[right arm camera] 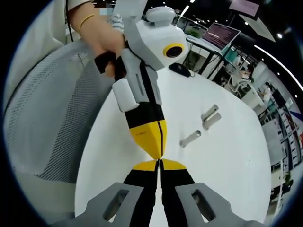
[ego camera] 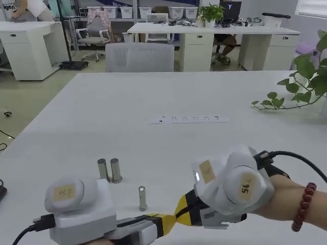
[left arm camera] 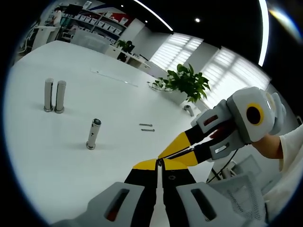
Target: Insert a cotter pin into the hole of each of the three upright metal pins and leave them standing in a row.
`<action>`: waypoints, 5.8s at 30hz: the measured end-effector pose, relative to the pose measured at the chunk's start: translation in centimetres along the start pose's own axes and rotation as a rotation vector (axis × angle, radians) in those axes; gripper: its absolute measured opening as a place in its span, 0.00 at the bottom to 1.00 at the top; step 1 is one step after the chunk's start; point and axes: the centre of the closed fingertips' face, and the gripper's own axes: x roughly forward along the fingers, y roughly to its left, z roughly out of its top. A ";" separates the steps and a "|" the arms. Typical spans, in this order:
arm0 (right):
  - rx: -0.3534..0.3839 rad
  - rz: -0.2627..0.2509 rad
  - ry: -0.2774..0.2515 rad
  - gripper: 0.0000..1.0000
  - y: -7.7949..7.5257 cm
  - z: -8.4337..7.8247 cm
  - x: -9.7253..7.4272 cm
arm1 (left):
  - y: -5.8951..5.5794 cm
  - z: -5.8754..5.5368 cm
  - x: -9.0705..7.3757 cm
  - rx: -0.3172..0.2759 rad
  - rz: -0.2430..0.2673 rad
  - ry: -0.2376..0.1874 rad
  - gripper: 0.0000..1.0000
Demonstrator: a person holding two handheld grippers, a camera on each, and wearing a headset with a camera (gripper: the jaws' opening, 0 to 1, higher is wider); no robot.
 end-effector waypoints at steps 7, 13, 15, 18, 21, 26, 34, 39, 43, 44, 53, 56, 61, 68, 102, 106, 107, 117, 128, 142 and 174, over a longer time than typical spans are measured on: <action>0.000 -0.013 -0.006 0.03 -0.2 0.1 0.0 | 0.1 0.2 -0.1 0.005 0.004 -0.012 0.00; 0.021 -0.021 -0.016 0.04 -0.5 0.2 -0.1 | 0.2 0.5 -0.2 0.010 0.003 -0.021 0.00; 0.023 -0.023 -0.014 0.05 -0.5 0.0 -0.1 | 0.3 0.5 -0.2 0.011 0.005 -0.023 0.00; 0.053 -0.022 -0.015 0.09 -0.6 -0.1 -0.1 | 0.3 0.5 -0.3 0.017 0.008 -0.020 0.00; 0.087 -0.014 -0.036 0.09 -0.5 -0.1 -0.3 | 0.5 0.4 -0.3 0.026 0.012 -0.017 0.00; 0.150 0.002 -0.052 0.12 -0.4 -0.4 -0.6 | 0.6 0.3 -0.4 0.066 0.013 -0.012 0.00; 0.251 0.049 -0.087 0.15 0.1 -0.6 -1.3 | 0.2 -0.1 -0.8 0.185 -0.001 0.001 0.00; 0.318 0.081 -0.112 0.16 0.3 -0.8 -1.8 | -0.2 -0.3 -1.0 0.271 -0.018 0.010 0.00; 0.357 0.117 -0.130 0.17 0.8 -0.8 -2.2 | -0.8 -0.6 -1.1 0.390 -0.040 0.034 0.00; 0.363 0.125 -0.133 0.17 0.9 -0.8 -2.2 | -0.9 -0.6 -1.1 0.407 -0.045 0.036 0.00; 0.394 0.202 -0.156 0.18 2.1 -0.6 -2.6 | -2.5 -2.4 -1.0 0.590 -0.115 0.117 0.00; 0.401 0.230 -0.164 0.18 2.5 -0.6 -2.8 | -2.8 -2.7 -1.0 0.627 -0.134 0.132 0.00; 0.406 0.277 -0.171 0.18 3.3 -0.6 -2.9 | -3.3 -2.9 -1.0 0.670 -0.165 0.139 0.00; 0.400 0.338 -0.180 0.18 4.2 -0.7 -3.0 | -4.5 -3.3 -1.2 0.737 -0.234 0.150 0.00; 0.380 0.540 -0.237 0.07 7.4 0.2 -3.6 | -7.1 -4.4 -1.9 0.884 -0.396 0.185 0.00; 0.373 0.535 -0.241 0.06 7.4 0.3 -3.6 | -7.1 -4.3 -1.9 0.884 -0.395 0.183 0.00; 0.373 0.535 -0.241 0.06 7.3 0.2 -3.6 | -7.0 -4.3 -1.9 0.881 -0.394 0.184 0.00; 0.353 0.467 -0.236 0.05 6.5 0.2 -3.1 | -6.3 -3.7 -1.8 0.837 -0.347 0.165 0.00; 0.318 0.398 -0.224 0.04 5.5 0.4 -3.0 | -5.6 -2.9 -1.8 0.757 -0.298 0.132 0.00; 0.298 0.326 -0.217 0.03 4.7 0.6 -2.6 | -4.9 -2.4 -1.7 0.704 -0.249 0.122 0.02; 0.285 0.199 -0.077 0.03 0.4 -1.4 -1.3 | 0.5 1.2 -2.3 0.610 -0.028 -0.014 0.23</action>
